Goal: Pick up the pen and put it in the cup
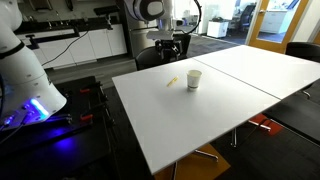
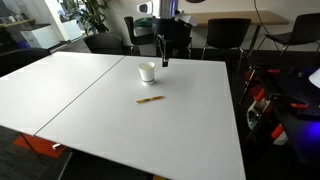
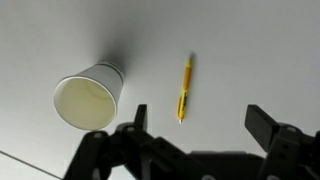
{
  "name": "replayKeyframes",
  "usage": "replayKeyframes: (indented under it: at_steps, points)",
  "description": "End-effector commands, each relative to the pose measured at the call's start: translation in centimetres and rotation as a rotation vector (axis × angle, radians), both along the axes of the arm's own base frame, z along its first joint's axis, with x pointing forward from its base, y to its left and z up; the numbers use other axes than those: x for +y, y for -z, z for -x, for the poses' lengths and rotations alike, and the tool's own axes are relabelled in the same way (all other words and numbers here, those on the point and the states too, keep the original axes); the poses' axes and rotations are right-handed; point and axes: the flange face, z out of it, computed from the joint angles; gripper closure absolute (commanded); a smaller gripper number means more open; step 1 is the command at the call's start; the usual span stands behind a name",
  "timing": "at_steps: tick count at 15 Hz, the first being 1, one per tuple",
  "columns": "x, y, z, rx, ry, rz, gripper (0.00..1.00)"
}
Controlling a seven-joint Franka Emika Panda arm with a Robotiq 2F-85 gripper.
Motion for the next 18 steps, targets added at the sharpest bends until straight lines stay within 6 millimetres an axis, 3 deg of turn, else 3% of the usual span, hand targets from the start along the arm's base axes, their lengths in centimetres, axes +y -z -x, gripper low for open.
replayKeyframes:
  at_steps: [1,8,14,18]
  points:
    - [0.8,2.3,-2.1,0.005,-0.045,-0.038,0.0]
    - [4.5,6.1,-3.6,0.016,-0.035,-0.045,0.0]
    - [5.7,9.0,-4.3,0.042,0.063,-0.031,0.0]
    - [5.7,10.8,-4.4,0.051,0.039,-0.018,0.0]
